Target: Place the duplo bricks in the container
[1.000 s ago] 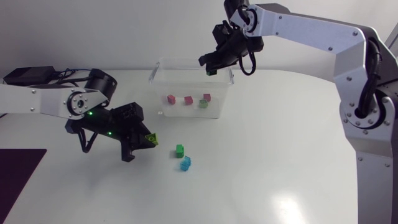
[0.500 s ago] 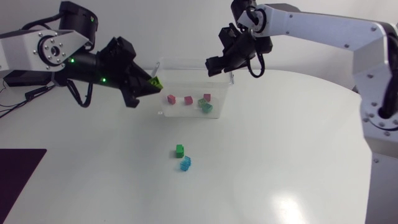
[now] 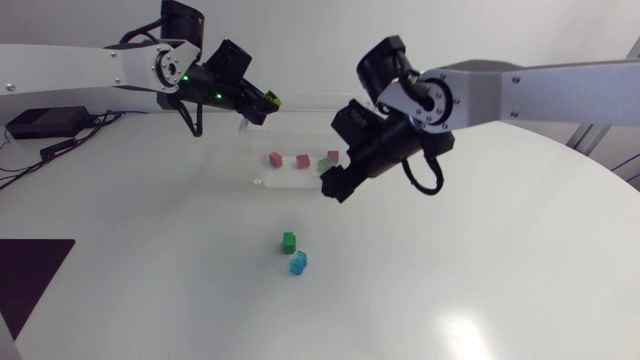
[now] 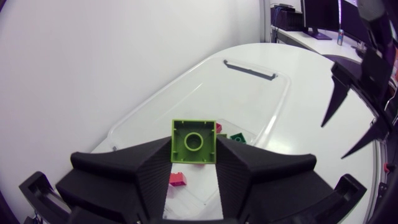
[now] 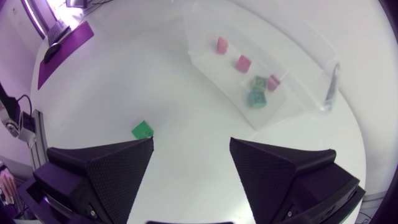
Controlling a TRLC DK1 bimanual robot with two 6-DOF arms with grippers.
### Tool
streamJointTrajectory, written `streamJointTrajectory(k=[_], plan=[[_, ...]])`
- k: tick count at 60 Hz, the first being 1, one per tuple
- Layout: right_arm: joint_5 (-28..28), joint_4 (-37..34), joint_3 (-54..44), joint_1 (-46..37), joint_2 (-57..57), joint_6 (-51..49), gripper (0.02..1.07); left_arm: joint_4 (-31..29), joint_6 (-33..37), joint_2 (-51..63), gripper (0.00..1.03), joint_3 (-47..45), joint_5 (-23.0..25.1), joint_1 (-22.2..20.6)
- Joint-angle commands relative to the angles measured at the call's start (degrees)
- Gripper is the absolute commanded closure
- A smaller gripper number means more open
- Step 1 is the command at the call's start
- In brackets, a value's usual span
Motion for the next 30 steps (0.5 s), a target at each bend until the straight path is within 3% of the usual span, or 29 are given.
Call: streamJointTrajectory(k=[1, 18, 26, 30], plan=[[-0.9, 1.5, -4.2, 1.7, -1.0, -2.0, 0.18, 0.5, -2.0, 4.7, 0.81, 4.9, -1.1, 0.2], [-2.2, 3.0, -9.4, 8.0, 1.2, -4.1, 0.18, 0.5, -2.7, 11.2, 0.79, 10.8, -4.4, -0.1], [-1.9, 2.5, -8.1, 10.3, 4.0, -3.7, 0.18, 0.1, -3.7, 14.2, 0.61, 14.4, -5.6, 0.3], [-1.5, 1.5, -7.0, 11.2, 5.7, -3.7, 0.18, -0.6, -3.7, 15.4, 0.45, 15.7, -6.0, 0.2]])
